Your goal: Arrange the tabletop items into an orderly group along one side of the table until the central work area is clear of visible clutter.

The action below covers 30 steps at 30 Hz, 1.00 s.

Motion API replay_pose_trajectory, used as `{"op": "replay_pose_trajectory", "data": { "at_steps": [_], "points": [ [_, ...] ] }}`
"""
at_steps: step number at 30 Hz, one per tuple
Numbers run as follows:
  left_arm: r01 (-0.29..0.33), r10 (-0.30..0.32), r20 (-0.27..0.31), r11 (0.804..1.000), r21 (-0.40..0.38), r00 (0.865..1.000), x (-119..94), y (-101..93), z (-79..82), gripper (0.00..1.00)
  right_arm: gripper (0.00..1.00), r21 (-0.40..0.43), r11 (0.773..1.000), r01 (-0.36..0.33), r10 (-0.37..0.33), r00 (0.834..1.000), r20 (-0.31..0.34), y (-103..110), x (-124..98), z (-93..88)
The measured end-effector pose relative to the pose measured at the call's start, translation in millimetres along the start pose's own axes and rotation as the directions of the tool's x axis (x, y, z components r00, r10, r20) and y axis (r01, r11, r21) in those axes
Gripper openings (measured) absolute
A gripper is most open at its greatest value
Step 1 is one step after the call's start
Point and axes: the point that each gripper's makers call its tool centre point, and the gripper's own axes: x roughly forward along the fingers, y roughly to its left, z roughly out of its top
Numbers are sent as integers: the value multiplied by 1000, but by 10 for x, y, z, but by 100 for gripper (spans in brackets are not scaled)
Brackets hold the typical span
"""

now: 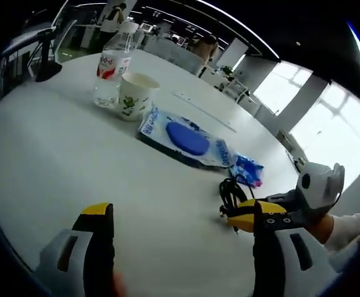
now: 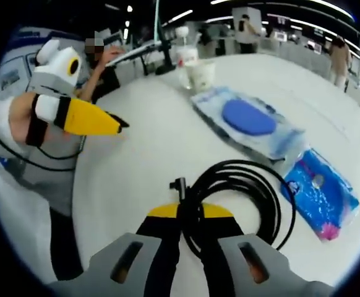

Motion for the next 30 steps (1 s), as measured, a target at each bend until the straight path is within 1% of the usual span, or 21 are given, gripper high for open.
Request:
{"op": "replay_pose_trajectory", "data": {
  "at_steps": [3, 5, 6, 9, 12, 13, 14, 16, 17, 18, 19, 21, 22, 23, 24, 26, 28, 29, 30],
  "points": [
    [0, 0, -11, 1000, 14, 1000, -1, 13, -15, 96, 9, 13, 1000, -9, 9, 1000, -5, 6, 42, -77],
    [-1, 1, -13, 1000, 12, 1000, -7, 27, -11, 96, 9, 0, 1000, -8, 8, 1000, -11, 15, 43, -122],
    [-3, 3, -11, 1000, 10, 1000, -21, 41, 0, 96, 9, 4, 1000, -5, 5, 1000, 15, 10, 30, -83],
    [-6, 6, -10, 1000, 14, 1000, -39, 71, 11, 96, 10, 6, 1000, -10, 10, 1000, 15, 8, 36, -83],
    [-8, 8, -27, 999, 34, 1000, -36, 125, 3, 97, 12, 21, 1000, -8, 7, 1000, 24, 4, 2, -60],
    [-4, 6, -36, 998, 55, 999, -33, 148, 7, 97, 17, 26, 1000, 5, -6, 999, 33, -8, -24, -41],
    [1, 2, -43, 997, 74, 999, -33, 167, 10, 97, 23, 37, 999, 14, -16, 998, 68, -23, -67, 19],
    [28, -21, -61, 993, 112, 998, -28, 211, 23, 97, 37, 61, 998, 10, -17, 994, 111, -23, -134, 86],
    [32, -23, -73, 991, 132, 997, -30, 247, 29, 97, 40, 68, 998, 10, -19, 992, 125, -23, -211, 106],
    [45, -30, -85, 983, 176, 996, -39, 301, 61, 97, 41, 72, 997, 11, -20, 991, 133, -21, -261, 112],
    [56, -36, -96, 973, 224, 995, -60, 345, 98, 98, 42, 83, 996, 12, -24, 989, 149, -22, -348, 124],
    [70, -43, -100, 954, 291, 994, -112, 423, 183, 98, 46, 122, 992, 19, -41, 982, 186, -32, -518, 129],
    [80, -51, -101, 949, 304, 994, -135, 459, 224, 98, 50, 139, 990, 22, -49, 979, 198, -37, -591, 116],
    [87, -59, -102, 950, 299, 993, -160, 498, 258, 98, 52, 157, 987, 24, -56, 978, 202, -42, -661, 89],
    [95, -65, -106, 948, 303, 992, -204, 555, 313, 98, 56, 203, 979, 31, -72, 978, 197, -53, -765, 29],
    [109, -74, -114, 935, 338, 991, -266, 629, 388, 99, 62, 244, 969, 47, -98, 975, 200, -78, -913, -39],
    [110, -61, -134, 913, 394, 989, -350, 746, 469, 99, 68, 309, 949, 60, -125, 973, 195, -109, -1083, -143],
    [110, -59, -136, 905, 410, 989, -385, 784, 508, 99, 70, 340, 938, 65, -135, 973, 189, -117, -1153, -189],
    [108, -58, -132, 904, 415, 990, -427, 824, 565, 99, 71, 378, 923, 78, -151, 974, 169, -127, -1231, -275]
  ]
}}
